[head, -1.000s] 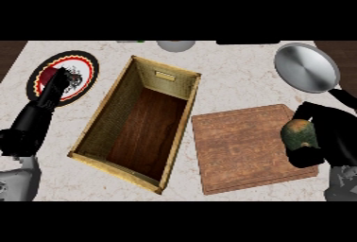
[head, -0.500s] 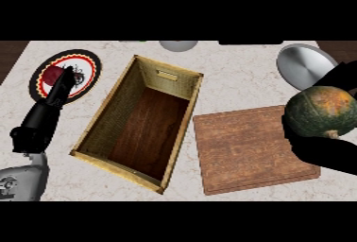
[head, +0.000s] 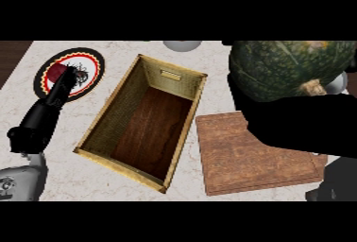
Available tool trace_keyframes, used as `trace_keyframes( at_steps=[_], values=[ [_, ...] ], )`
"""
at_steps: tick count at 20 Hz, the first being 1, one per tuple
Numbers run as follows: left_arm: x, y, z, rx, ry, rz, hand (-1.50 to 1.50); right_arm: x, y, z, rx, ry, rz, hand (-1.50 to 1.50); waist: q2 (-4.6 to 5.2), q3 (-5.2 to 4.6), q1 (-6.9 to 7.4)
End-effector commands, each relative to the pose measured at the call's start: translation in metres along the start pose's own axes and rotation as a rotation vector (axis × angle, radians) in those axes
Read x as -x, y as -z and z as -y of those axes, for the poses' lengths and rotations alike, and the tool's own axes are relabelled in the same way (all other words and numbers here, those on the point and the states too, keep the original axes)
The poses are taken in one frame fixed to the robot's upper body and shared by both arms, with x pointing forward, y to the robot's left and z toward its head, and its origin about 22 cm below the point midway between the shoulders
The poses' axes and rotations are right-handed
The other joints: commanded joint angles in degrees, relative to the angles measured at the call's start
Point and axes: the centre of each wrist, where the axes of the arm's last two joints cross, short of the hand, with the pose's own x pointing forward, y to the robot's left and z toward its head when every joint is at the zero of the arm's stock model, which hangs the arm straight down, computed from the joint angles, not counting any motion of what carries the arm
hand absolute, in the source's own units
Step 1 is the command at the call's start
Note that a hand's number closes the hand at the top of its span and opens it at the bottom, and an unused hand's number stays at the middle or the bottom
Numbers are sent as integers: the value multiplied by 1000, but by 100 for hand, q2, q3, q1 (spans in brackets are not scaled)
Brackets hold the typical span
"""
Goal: Pick the squash from the cutting board and place it in the basket
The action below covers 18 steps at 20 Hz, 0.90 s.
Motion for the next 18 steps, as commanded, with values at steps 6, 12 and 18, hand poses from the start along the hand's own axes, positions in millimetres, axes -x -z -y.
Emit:
trace_keyframes(
  at_steps=[6, 12, 18],
  values=[
    [1, 2, 0, -3, 12, 0, 0, -87, 55, -21, -165, -31, -132, 150, 20, 5, 21],
    [0, 9, 0, 2, 2, 10, 0, -103, 78, -59, -251, -57, -201, 150, 43, 6, 50],
    [11, 5, 7, 10, 5, 8, 0, -106, 97, -81, -373, -88, -294, 150, 37, 8, 30]
  ],
)
